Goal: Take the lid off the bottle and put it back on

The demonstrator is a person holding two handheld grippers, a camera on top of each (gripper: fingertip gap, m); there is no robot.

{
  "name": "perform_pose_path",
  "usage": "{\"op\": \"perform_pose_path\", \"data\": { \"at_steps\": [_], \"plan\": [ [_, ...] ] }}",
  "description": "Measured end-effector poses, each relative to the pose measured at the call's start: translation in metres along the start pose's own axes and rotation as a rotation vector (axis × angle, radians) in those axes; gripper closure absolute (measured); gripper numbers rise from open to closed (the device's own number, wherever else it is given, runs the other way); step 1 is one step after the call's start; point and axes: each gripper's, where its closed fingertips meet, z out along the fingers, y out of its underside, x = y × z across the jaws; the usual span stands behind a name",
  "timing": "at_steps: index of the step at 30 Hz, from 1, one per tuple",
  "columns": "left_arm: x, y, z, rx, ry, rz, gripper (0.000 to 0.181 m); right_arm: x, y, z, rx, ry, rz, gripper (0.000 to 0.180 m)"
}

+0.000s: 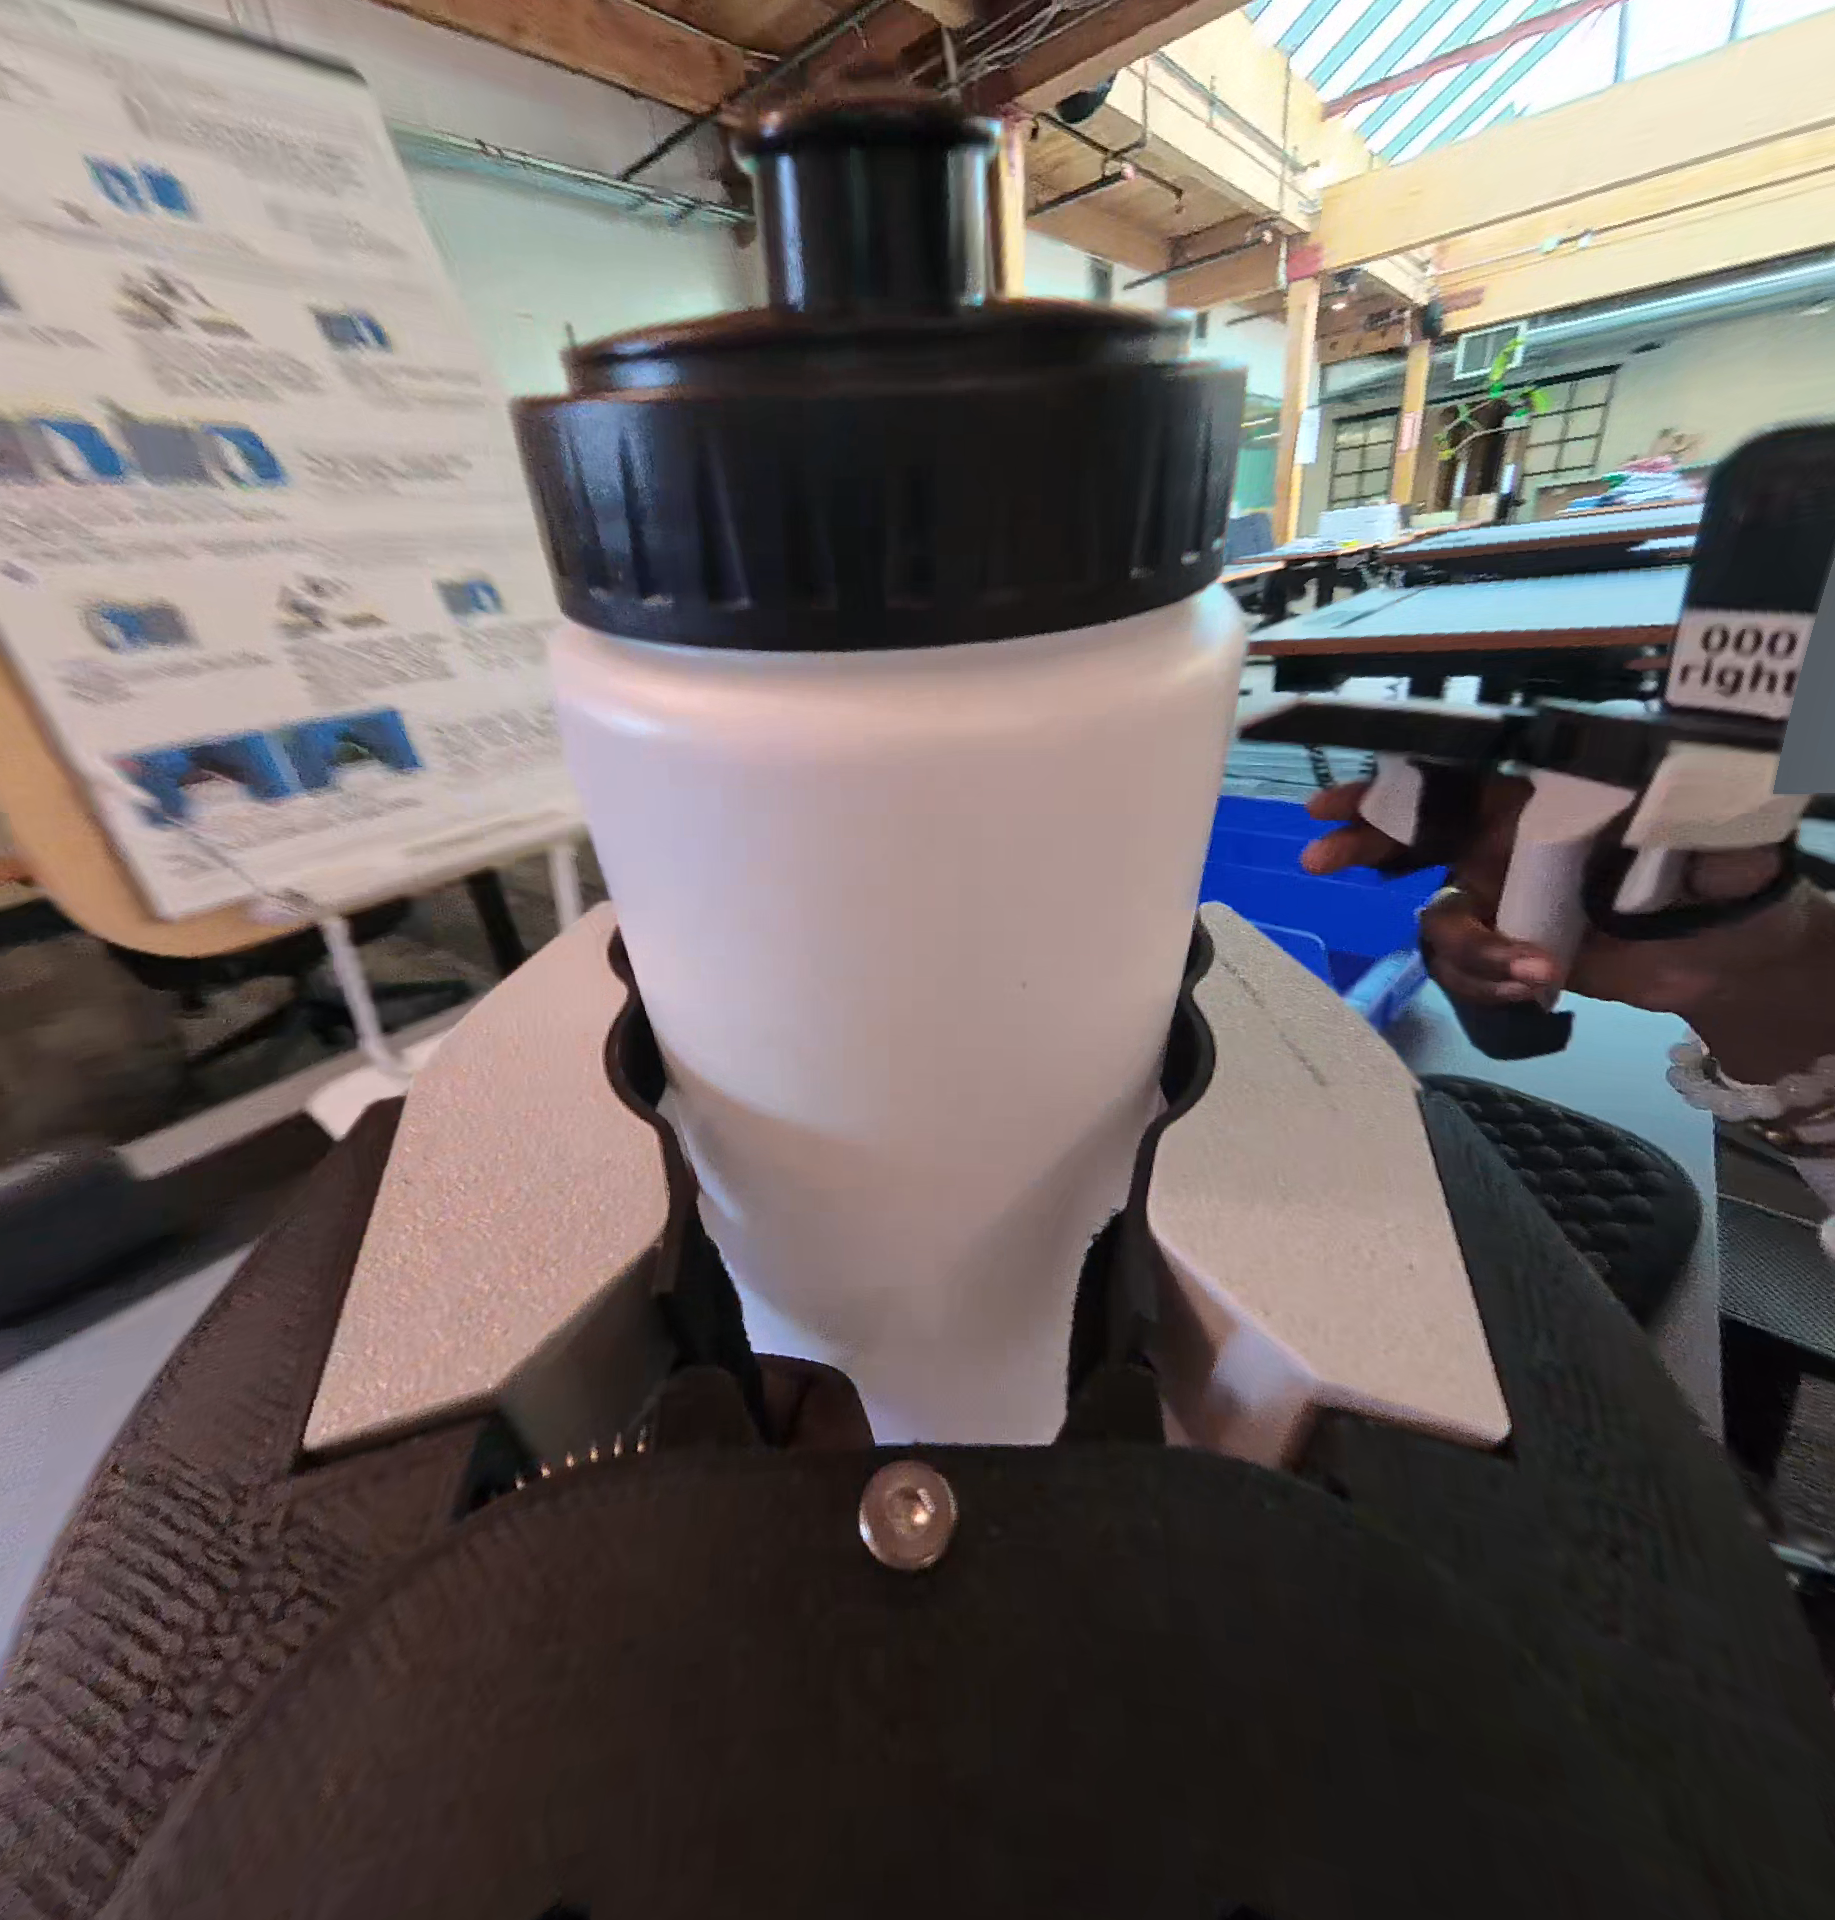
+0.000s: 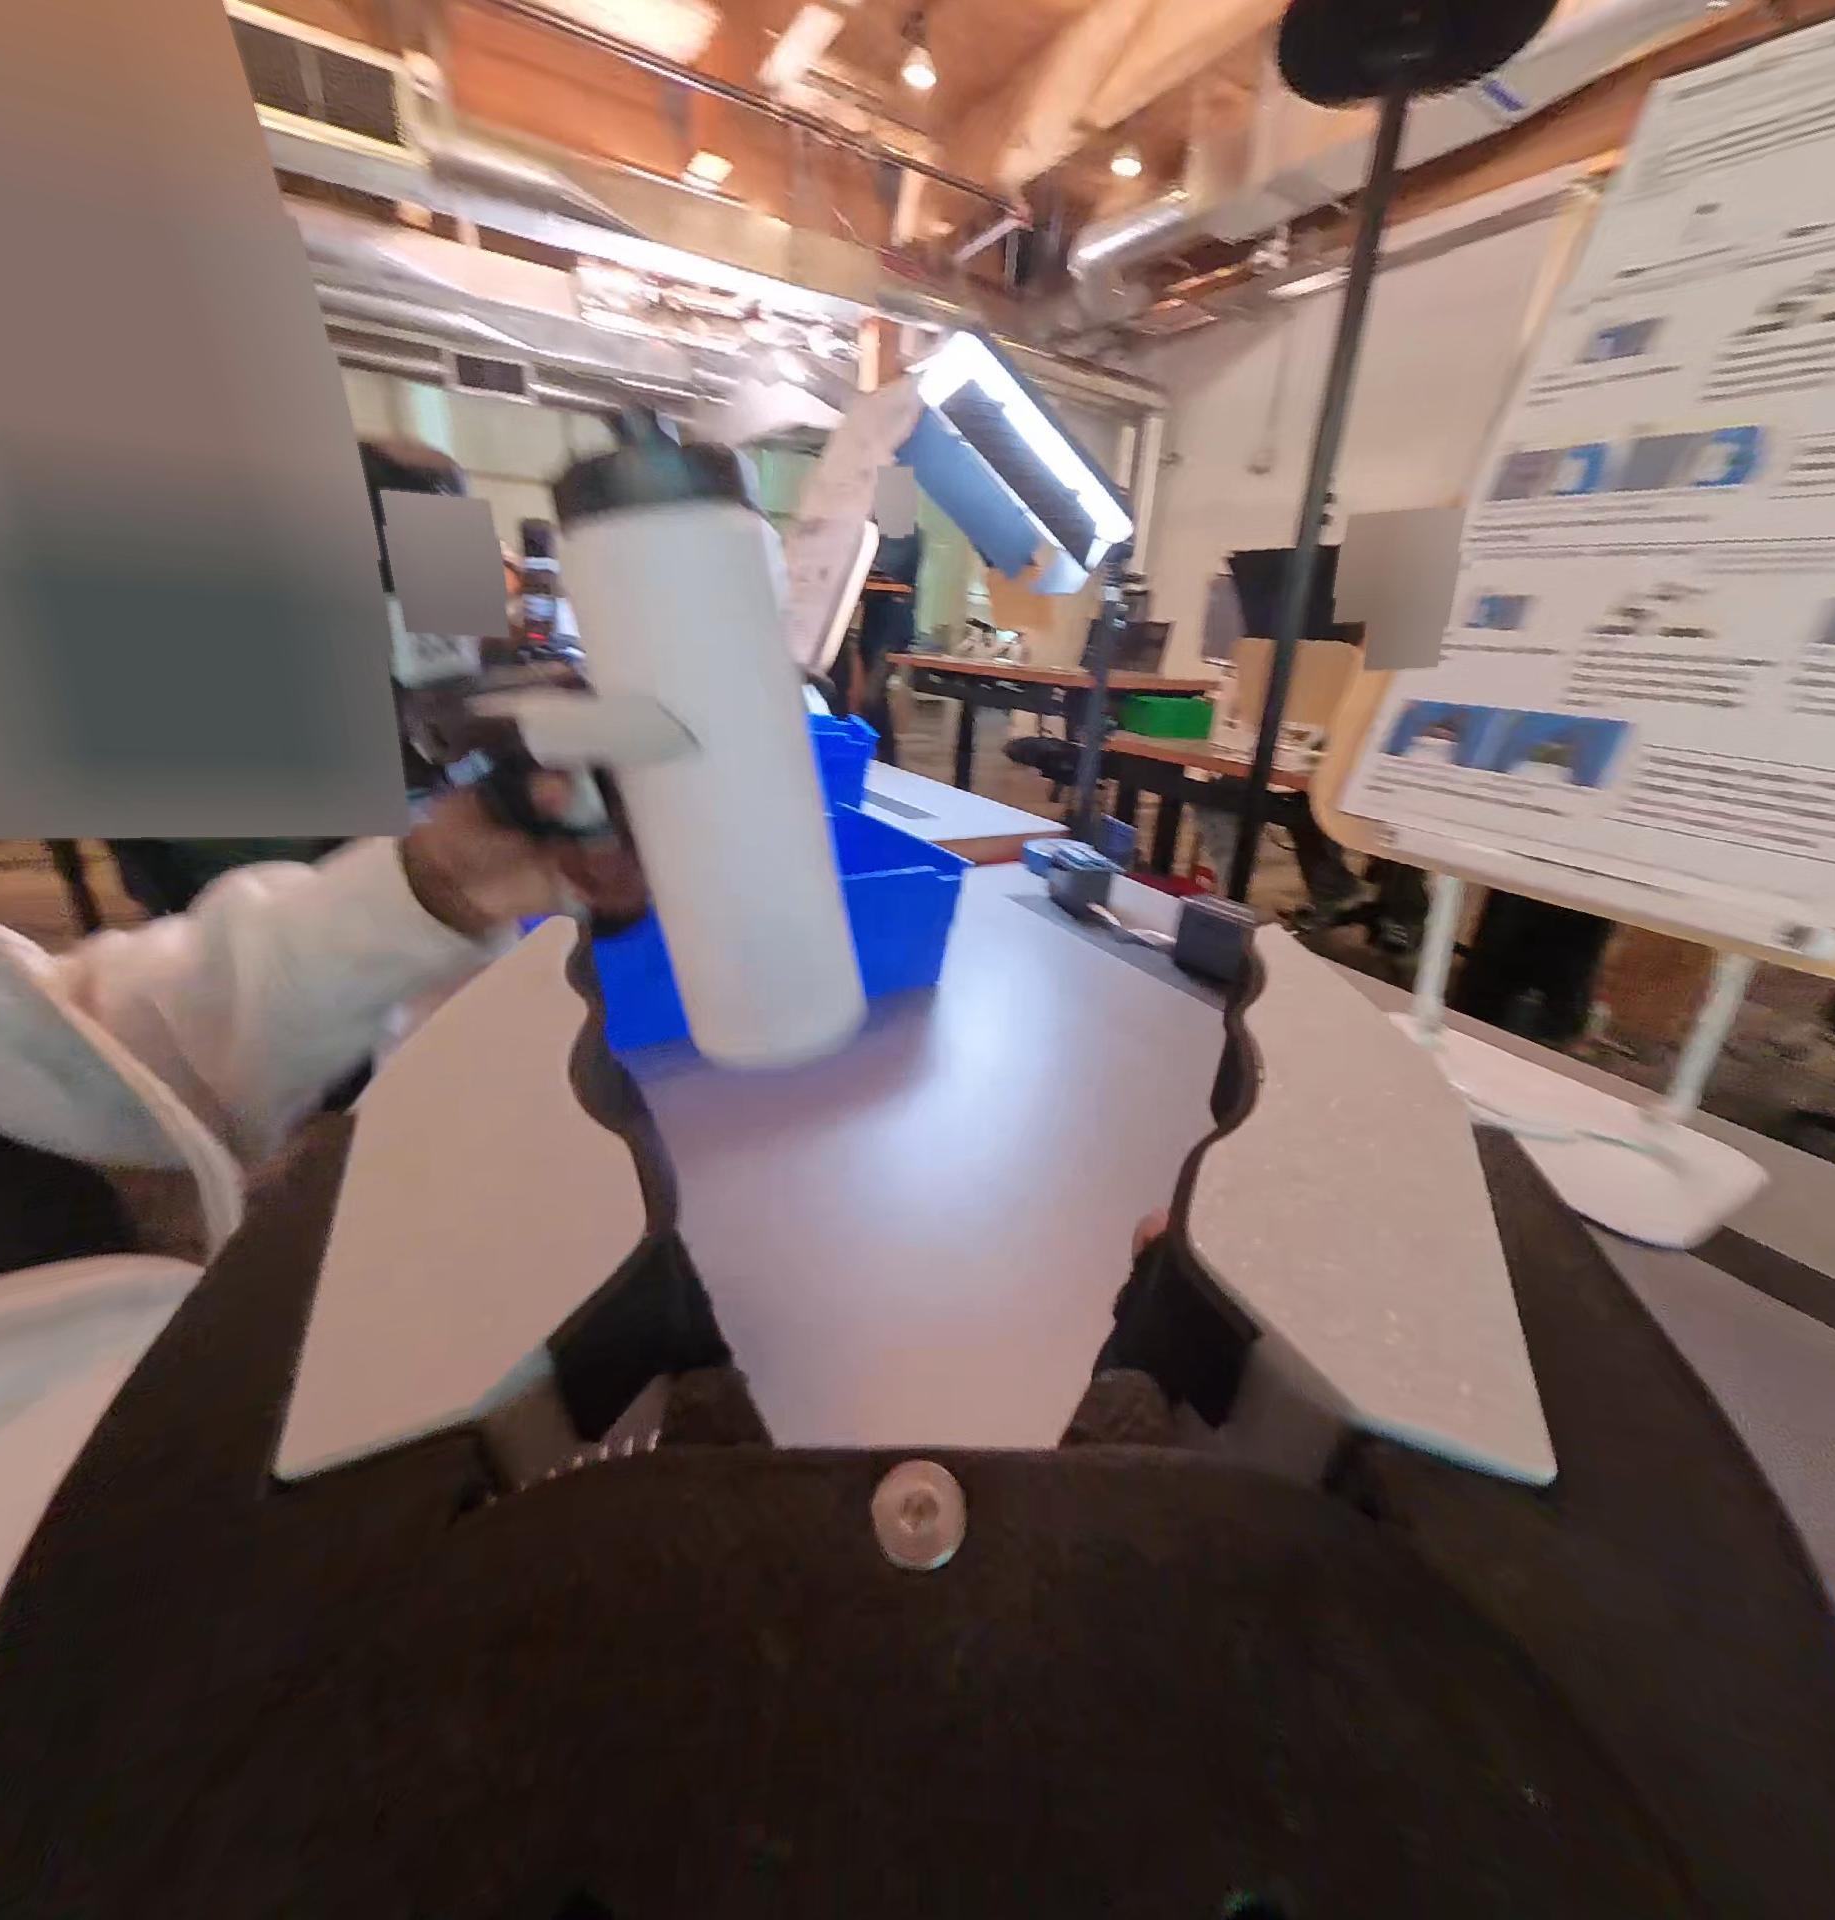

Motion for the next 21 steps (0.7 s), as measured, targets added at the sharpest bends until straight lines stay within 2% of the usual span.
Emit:
{"op": "perform_pose_path", "data": {
  "at_steps": [1, 4, 7, 10, 15, 21],
  "plan": [
    [0.012, 0.016, 0.01, -0.006, 0.013, -0.015, 0.085, -0.01, -0.001, 0.009, 0.016, -0.028, 0.006, 0.063],
    [0.039, 0.055, 0.032, -0.045, 0.041, -0.05, 0.085, -0.027, -0.007, 0.03, 0.066, -0.056, 0.053, 0.071],
    [0.055, 0.077, 0.041, -0.081, 0.057, -0.08, 0.085, -0.032, -0.002, 0.045, 0.024, -0.043, 0.098, 0.087],
    [0.066, 0.091, 0.042, -0.111, 0.055, -0.076, 0.085, -0.038, 0.005, 0.058, -0.011, -0.031, 0.102, 0.091],
    [0.079, 0.096, 0.04, -0.118, 0.066, -0.045, 0.085, -0.05, 0.029, 0.078, -0.136, -0.015, 0.045, 0.087],
    [0.091, 0.097, 0.042, -0.141, 0.105, -0.028, 0.085, -0.047, 0.035, 0.086, -0.209, 0.032, -0.042, 0.101]
  ]
}}
